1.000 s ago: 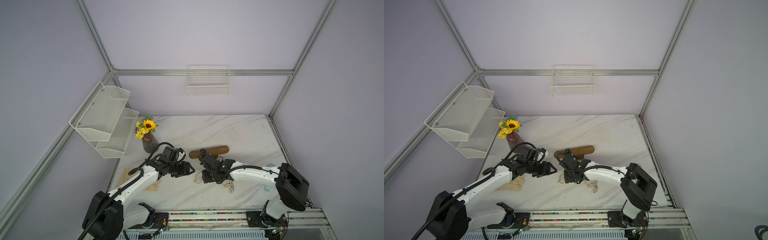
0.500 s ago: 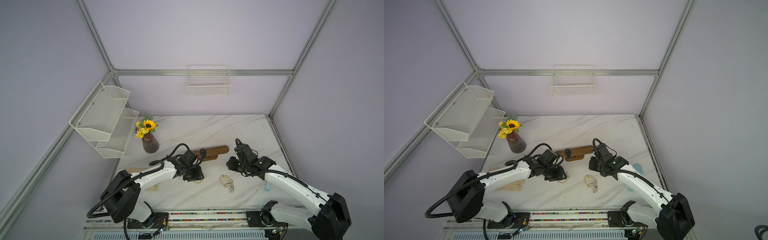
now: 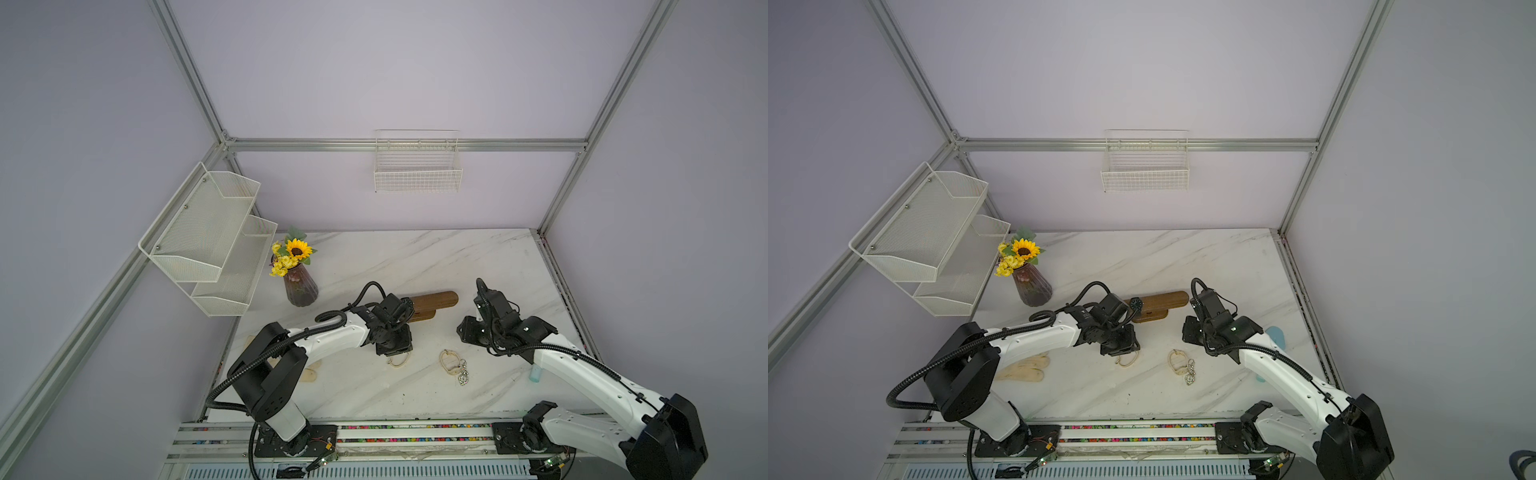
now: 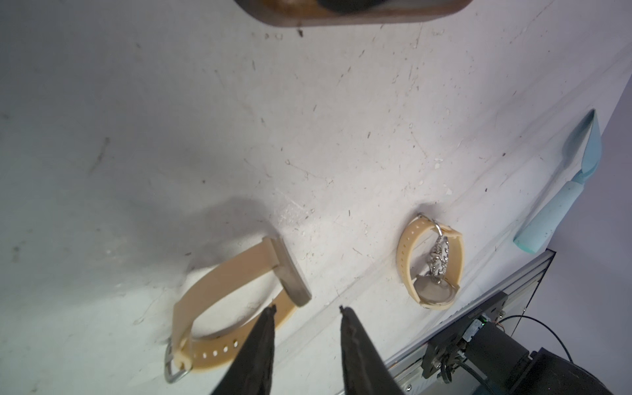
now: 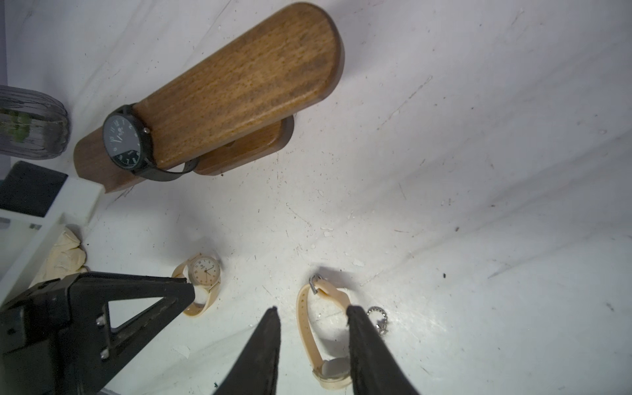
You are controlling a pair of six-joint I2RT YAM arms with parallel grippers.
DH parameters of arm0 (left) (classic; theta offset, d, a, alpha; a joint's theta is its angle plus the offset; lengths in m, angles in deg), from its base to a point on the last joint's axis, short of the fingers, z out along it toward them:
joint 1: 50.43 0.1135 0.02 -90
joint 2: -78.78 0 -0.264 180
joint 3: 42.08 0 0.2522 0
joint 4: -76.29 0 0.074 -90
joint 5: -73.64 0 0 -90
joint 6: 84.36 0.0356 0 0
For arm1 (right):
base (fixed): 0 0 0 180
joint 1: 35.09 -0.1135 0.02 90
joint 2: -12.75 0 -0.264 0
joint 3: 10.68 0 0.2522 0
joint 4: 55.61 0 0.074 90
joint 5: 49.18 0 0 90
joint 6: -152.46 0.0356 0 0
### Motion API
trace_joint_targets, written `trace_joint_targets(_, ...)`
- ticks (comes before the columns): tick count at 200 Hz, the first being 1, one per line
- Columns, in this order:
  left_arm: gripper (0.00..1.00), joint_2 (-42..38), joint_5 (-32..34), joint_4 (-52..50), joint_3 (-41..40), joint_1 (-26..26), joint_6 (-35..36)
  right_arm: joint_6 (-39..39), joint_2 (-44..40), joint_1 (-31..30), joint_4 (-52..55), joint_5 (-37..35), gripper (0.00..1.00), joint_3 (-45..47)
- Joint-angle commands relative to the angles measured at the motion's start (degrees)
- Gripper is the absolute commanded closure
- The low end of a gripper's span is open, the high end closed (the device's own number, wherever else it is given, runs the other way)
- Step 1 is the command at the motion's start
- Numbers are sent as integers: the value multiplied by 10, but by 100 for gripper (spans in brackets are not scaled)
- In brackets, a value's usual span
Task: Place watch on stand
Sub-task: Pick up the watch at the center of the board.
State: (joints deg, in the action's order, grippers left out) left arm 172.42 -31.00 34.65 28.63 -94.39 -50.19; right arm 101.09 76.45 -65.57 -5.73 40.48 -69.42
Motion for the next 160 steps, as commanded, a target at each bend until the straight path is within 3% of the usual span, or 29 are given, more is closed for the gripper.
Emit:
trace_joint_targets(1, 68, 13, 21, -9, 34, -3, -23, -15, -10, 11, -3, 3, 63, 3)
trace_joint_targets(98, 82, 65, 51, -72, 90, -16, -24, -43, -22, 37, -5, 8, 63, 17)
trace_joint_targets(138, 93, 51, 52, -75, 85, -21, -25, -50, -16, 44, -11, 13, 63, 21)
trace_joint_targets(160, 95, 25, 50, -75, 80, -20, -12, -49, -10, 49, -16, 29, 63, 21)
